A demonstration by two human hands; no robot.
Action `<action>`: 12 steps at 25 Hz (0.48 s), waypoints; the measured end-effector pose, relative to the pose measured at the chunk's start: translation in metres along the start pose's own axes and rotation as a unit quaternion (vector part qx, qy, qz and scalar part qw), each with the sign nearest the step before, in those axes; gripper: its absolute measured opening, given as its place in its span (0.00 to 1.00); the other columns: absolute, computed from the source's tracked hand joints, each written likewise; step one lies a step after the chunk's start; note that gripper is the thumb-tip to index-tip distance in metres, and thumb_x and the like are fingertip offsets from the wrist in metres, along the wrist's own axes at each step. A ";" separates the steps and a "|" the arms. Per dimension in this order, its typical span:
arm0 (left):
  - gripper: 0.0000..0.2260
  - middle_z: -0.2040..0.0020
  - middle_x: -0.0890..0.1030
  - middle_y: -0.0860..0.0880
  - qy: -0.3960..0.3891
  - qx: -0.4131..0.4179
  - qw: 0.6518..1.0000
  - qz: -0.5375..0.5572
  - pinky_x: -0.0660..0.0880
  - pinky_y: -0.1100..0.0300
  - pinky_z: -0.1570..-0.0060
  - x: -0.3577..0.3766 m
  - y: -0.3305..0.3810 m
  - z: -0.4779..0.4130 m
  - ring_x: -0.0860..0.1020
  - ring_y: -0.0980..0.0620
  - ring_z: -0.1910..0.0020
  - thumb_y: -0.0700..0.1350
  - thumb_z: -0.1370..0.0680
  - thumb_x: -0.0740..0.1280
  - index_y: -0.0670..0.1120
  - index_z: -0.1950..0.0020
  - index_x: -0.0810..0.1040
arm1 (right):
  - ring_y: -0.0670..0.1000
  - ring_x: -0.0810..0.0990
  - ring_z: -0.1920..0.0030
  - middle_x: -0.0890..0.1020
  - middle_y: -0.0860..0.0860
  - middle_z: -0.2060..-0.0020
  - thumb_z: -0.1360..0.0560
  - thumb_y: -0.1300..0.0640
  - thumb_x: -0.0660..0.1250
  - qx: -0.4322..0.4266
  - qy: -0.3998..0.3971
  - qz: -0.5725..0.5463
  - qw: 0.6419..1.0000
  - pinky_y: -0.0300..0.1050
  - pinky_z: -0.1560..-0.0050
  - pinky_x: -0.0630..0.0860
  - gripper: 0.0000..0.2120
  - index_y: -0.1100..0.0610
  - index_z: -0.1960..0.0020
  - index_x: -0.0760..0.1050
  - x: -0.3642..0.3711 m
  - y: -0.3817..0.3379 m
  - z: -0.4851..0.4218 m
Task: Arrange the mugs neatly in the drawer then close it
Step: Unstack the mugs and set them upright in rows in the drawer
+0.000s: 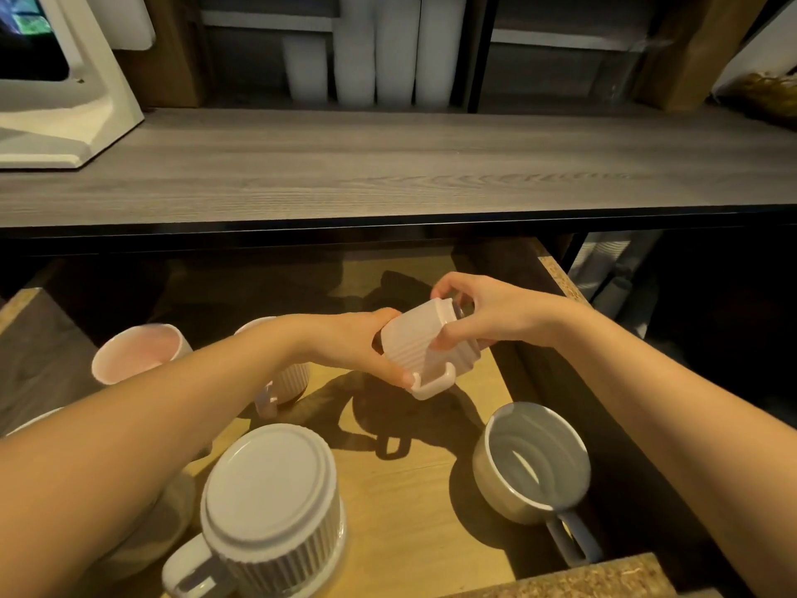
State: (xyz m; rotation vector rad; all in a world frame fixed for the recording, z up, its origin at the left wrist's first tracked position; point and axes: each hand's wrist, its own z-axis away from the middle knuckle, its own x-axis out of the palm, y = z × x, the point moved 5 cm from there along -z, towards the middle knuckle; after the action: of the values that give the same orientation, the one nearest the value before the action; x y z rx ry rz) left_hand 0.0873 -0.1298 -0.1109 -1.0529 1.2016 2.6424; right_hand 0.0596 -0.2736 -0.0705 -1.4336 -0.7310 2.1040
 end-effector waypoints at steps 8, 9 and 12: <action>0.24 0.47 0.73 0.56 0.144 0.026 0.981 0.127 0.77 0.67 0.54 -0.023 0.005 0.018 0.75 0.55 0.49 0.48 0.29 0.73 0.52 0.38 0.65 | 0.54 0.76 0.41 0.73 0.53 0.41 0.27 0.62 0.68 -0.032 -0.070 -0.188 0.979 0.48 0.44 0.79 0.20 0.50 0.40 0.65 0.001 0.003 0.003; 0.25 0.46 0.74 0.54 0.168 0.032 0.977 0.125 0.77 0.66 0.54 -0.026 0.007 0.021 0.76 0.54 0.48 0.46 0.29 0.73 0.52 0.38 0.66 | 0.54 0.76 0.41 0.73 0.53 0.41 0.27 0.62 0.68 -0.037 -0.073 -0.184 0.980 0.48 0.43 0.79 0.21 0.51 0.39 0.65 0.001 0.003 0.002; 0.27 0.43 0.72 0.51 0.218 0.041 0.972 0.082 0.78 0.63 0.53 -0.033 0.011 0.030 0.75 0.51 0.45 0.45 0.31 0.75 0.51 0.36 0.66 | 0.51 0.77 0.41 0.76 0.51 0.42 0.26 0.57 0.68 -0.039 -0.074 -0.126 0.989 0.46 0.41 0.77 0.21 0.51 0.37 0.66 0.003 0.004 0.001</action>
State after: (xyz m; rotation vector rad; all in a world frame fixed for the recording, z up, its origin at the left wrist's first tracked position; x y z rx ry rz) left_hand 0.0922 -0.1096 -0.0699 -1.6463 1.5170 2.5221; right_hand 0.0576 -0.2745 -0.0753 -1.1633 -1.0071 2.0177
